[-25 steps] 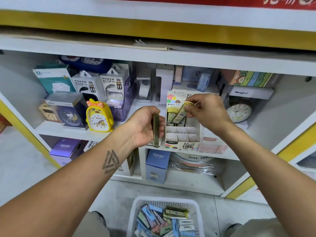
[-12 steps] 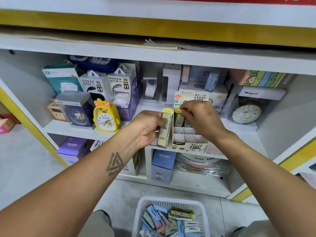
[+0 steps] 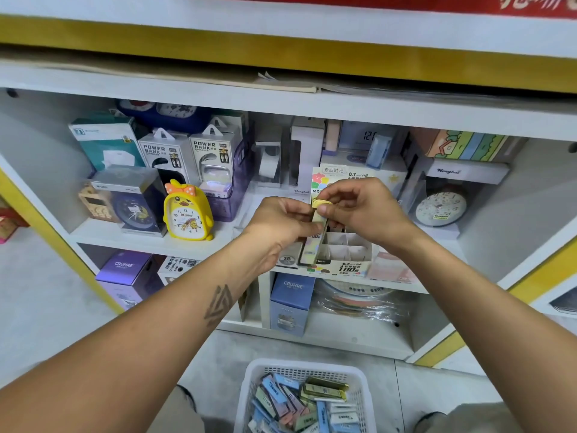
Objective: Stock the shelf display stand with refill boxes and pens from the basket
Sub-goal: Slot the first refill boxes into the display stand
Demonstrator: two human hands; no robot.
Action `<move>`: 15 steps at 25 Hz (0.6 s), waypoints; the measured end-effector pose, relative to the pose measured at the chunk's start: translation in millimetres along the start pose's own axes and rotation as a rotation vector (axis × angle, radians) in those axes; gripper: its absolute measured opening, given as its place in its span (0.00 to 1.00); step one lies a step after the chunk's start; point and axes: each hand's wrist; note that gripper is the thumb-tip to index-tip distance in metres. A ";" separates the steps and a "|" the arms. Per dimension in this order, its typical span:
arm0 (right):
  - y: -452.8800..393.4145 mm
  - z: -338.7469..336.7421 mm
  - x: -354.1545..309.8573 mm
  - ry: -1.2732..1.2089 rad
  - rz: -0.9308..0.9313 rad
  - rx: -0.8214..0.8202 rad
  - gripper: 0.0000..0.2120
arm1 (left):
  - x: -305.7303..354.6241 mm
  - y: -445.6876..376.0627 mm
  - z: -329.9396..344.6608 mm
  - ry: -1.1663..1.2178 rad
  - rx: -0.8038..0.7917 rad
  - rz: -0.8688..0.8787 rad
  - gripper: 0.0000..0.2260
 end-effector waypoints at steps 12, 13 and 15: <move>-4.3 -9.6 17.2 0.356 -0.165 0.122 0.05 | -10.4 -2.3 5.6 -0.718 0.040 -0.002 0.20; -3.5 -5.2 19.5 0.379 -0.169 0.089 0.05 | -10.5 -2.8 5.7 -0.728 0.036 -0.001 0.20; -3.0 0.9 21.9 0.418 -0.177 0.041 0.04 | -10.5 -3.7 5.4 -0.734 0.033 -0.002 0.20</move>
Point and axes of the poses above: each hand's wrist, its own y-axis away from the middle knuckle, its own z-axis out of the palm, x = y × z, and after that the axes turned 9 degrees about -y, right-handed
